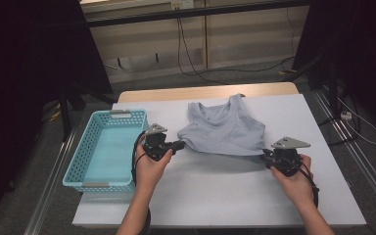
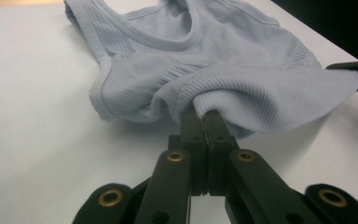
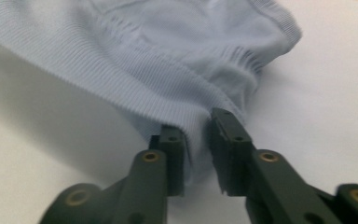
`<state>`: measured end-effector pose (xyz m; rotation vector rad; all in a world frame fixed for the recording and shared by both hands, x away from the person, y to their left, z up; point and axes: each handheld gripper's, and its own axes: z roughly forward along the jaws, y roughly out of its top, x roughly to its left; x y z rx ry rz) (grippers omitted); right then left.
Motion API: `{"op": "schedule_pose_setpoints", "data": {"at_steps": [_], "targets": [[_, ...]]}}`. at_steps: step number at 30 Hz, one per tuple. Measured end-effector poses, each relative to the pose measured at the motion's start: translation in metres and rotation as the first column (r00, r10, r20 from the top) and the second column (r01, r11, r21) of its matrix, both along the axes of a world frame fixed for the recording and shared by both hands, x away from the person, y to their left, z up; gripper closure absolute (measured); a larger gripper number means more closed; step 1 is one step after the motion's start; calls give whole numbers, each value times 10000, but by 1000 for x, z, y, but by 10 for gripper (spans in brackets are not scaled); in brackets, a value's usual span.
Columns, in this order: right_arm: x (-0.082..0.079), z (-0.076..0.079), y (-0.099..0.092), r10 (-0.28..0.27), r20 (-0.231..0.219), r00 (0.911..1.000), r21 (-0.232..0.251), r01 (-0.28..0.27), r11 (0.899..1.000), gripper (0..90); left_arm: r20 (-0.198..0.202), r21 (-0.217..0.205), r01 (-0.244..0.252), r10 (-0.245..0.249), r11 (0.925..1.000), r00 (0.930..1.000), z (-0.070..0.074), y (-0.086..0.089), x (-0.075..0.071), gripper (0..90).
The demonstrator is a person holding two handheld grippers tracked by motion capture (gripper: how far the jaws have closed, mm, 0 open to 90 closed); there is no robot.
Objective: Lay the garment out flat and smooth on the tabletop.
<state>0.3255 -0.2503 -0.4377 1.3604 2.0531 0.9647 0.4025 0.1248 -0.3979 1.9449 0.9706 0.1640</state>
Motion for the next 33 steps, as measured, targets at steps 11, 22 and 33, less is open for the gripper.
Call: {"op": "schedule_pose_setpoints", "data": {"at_steps": [11, 22, 33], "targets": [[3, -12, 5, -225, -548, 9982, -234, 213, 9995, 676, 139, 57, -169, 168, 9998, 9998, -1, 1, 1, 896], [-2, 6, -10, -345, -140, 9993, 357, 350, 9987, 899, 147, 183, -59, 56, 9998, 9999, -2, 0, 0, 896], [-4, 5, -17, -638, -19, 9980, 429, 639, 9970, 848, 147, 342, -48, 43, 9994, 9999, -6, -5, 0, 896]]}}
